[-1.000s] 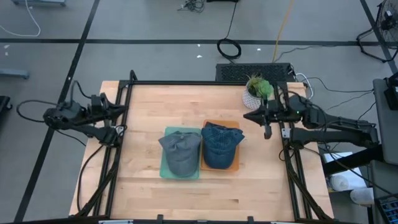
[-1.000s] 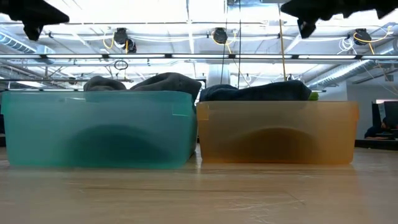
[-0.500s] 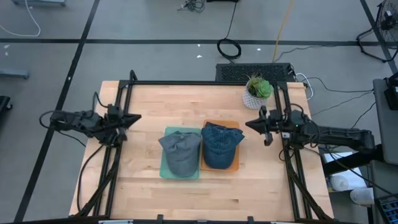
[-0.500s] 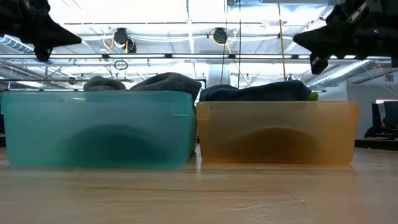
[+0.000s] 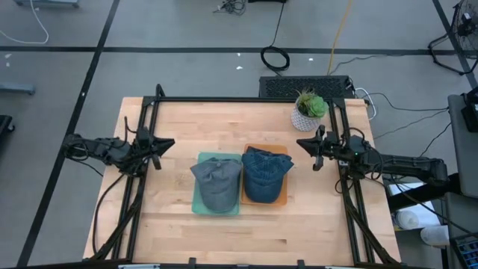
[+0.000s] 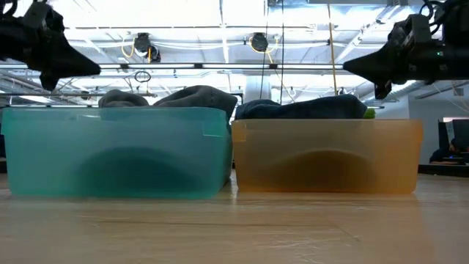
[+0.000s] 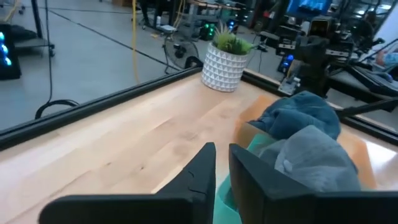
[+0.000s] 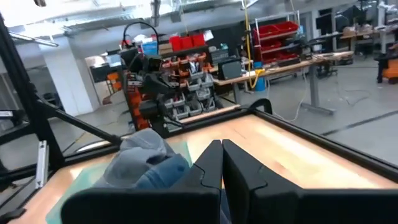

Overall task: Pick & Place hat
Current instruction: Return to Home Position

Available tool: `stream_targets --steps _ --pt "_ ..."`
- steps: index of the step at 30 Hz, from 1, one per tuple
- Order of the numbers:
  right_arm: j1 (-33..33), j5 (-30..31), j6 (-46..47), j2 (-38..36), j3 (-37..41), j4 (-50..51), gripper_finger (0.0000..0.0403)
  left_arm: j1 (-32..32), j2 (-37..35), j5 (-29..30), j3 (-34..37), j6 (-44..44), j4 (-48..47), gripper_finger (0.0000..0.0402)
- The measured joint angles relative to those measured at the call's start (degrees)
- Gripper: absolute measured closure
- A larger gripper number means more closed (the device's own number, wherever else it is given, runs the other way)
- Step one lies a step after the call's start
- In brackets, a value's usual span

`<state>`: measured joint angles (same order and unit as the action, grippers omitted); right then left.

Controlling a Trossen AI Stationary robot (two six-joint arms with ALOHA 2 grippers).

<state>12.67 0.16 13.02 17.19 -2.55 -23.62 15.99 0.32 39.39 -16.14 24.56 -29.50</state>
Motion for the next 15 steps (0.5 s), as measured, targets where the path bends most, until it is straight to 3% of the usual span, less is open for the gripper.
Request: stream_targets --steps 15 --pt "0.00 4.35 1.05 0.07 0.51 0.30 0.0403 0.00 0.00 0.62 6.36 -2.86 6.97 0.0395"
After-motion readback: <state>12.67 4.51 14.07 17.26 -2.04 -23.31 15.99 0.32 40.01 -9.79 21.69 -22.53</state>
